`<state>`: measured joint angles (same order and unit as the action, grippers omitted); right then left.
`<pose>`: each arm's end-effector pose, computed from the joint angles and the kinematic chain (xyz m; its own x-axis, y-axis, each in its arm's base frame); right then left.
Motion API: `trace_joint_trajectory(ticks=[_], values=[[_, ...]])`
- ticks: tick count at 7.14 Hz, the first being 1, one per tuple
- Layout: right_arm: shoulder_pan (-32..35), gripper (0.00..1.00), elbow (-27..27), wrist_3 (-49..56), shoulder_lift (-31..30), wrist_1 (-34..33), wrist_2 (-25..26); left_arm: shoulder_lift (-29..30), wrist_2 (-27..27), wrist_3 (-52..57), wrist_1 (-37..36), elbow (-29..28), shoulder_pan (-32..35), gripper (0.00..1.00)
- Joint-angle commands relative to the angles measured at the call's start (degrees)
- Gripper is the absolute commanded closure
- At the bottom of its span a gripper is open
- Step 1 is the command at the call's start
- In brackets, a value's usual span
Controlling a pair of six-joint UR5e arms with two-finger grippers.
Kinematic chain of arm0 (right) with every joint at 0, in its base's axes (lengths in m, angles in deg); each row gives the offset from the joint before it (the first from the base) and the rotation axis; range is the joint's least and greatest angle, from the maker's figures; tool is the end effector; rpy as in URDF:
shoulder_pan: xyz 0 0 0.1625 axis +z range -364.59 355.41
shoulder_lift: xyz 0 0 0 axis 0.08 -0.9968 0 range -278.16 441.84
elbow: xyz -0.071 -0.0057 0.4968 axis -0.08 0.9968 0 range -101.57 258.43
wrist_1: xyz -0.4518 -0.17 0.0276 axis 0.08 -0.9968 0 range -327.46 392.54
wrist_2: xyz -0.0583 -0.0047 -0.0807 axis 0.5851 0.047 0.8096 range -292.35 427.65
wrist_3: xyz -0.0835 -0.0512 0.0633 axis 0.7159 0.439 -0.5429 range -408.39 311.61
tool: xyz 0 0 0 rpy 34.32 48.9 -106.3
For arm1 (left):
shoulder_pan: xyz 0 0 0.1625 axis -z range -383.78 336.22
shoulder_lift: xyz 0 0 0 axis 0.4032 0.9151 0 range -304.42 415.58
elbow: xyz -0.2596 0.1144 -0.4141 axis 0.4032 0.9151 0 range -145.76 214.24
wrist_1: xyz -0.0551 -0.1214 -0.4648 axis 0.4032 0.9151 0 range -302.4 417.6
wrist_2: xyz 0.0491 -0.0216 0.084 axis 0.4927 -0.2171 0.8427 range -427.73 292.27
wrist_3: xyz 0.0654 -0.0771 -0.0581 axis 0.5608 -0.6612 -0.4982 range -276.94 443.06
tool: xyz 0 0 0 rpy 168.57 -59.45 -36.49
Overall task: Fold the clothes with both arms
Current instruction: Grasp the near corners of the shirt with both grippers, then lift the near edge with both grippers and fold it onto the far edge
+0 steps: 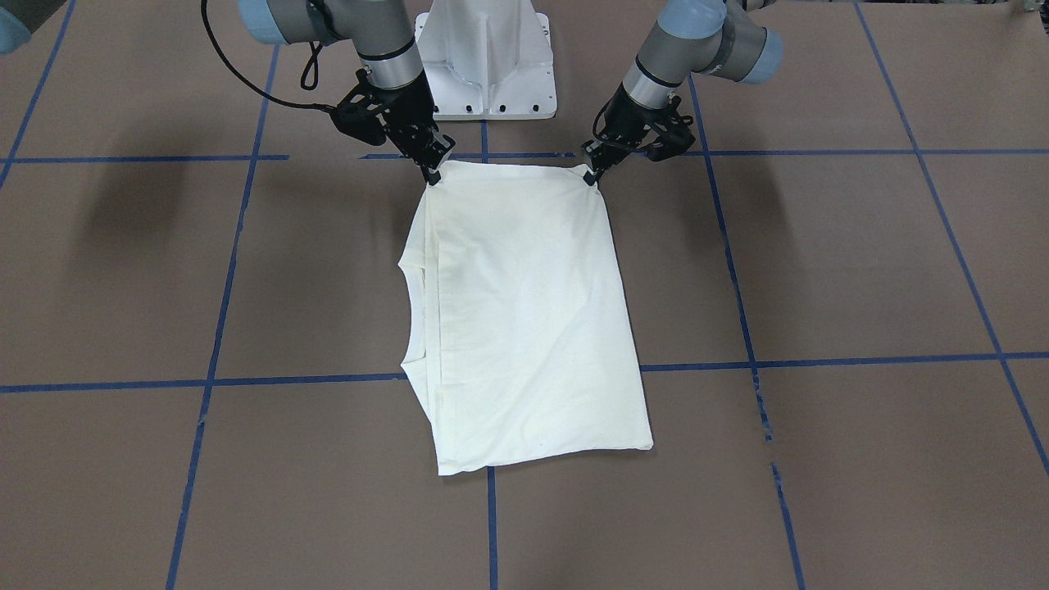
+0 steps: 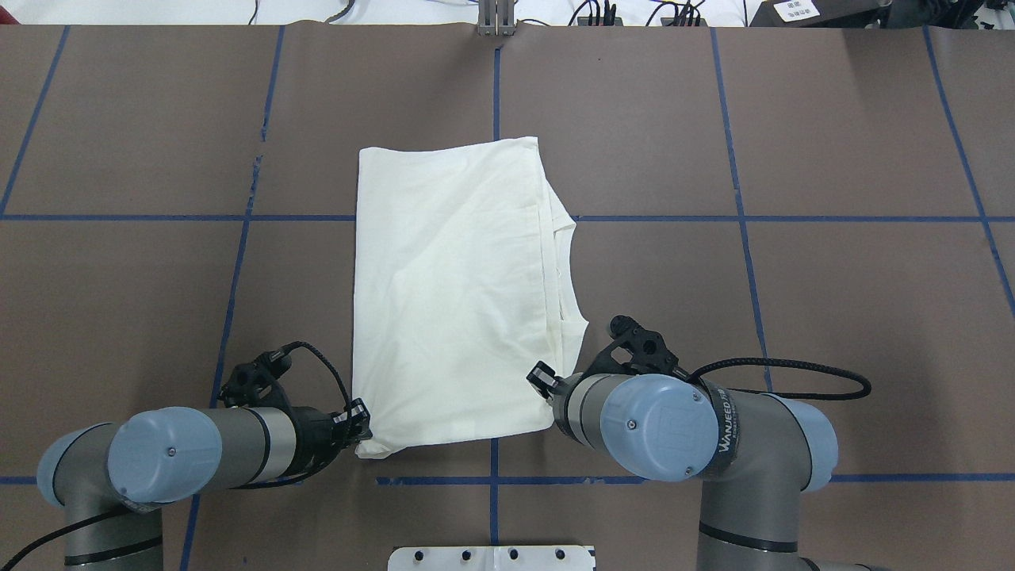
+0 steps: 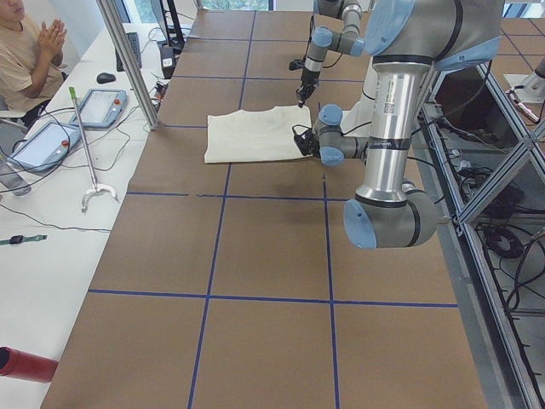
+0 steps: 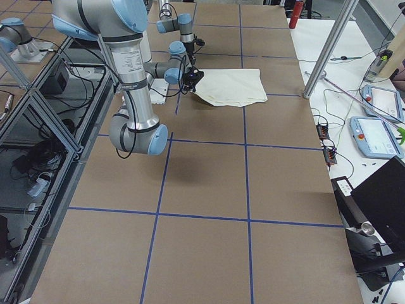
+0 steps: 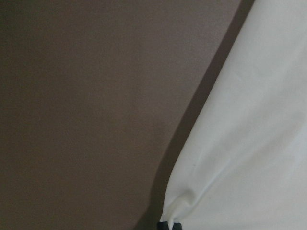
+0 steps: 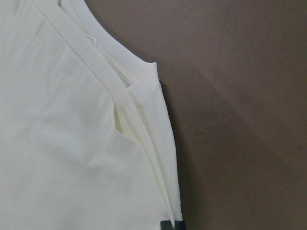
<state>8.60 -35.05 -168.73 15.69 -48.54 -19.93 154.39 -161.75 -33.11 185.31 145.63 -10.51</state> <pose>-0.6209 -0.2875 0.2616 0.3343 0.5967 0.7295 -0.4994 0.7686 -0.3998 0.5785 -0.2649 0.3761 0.2555 -0.5122 -0.8200 0.3101 0.8467 -0.4323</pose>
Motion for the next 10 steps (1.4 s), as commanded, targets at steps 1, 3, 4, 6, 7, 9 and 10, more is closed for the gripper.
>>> trace_joint_trajectory(ticks=[1, 3, 4, 6, 7, 9, 10], values=[[-0.4, 1.00, -7.9, -0.4, -3.4, -2.1, 0.0, -2.3, -3.5, -0.1, -1.7, 9.6, 0.6, 1.00], [2.3, 1.00, -15.3, 0.2, -1.7, -12.0, -2.1, -0.6, -8.2, 0.7, -5.9, 15.1, 7.3, 1.00], [9.1, 1.00, -11.6, 3.6, 1.2, -11.5, -7.4, 3.6, -9.4, 4.3, -6.1, 11.2, 12.5, 1.00], [19.1, 1.00, 1.0, 7.0, 9.4, -8.8, -12.8, 16.7, -12.3, 14.4, -15.9, -0.6, 21.4, 1.00], [23.7, 1.00, 6.9, 7.2, 10.8, -2.9, -17.7, 17.7, -12.6, 20.9, -16.8, -4.3, 24.8, 1.00], [26.1, 1.00, 25.7, 7.1, 20.5, 5.5, -18.6, 17.9, -12.6, 27.5, -16.3, -9.8, 27.2, 1.00], [26.4, 1.00, 32.1, 7.4, 22.3, 9.7, -18.6, 17.9, -12.6, 27.8, -14.0, -11.7, 27.3, 1.00]])
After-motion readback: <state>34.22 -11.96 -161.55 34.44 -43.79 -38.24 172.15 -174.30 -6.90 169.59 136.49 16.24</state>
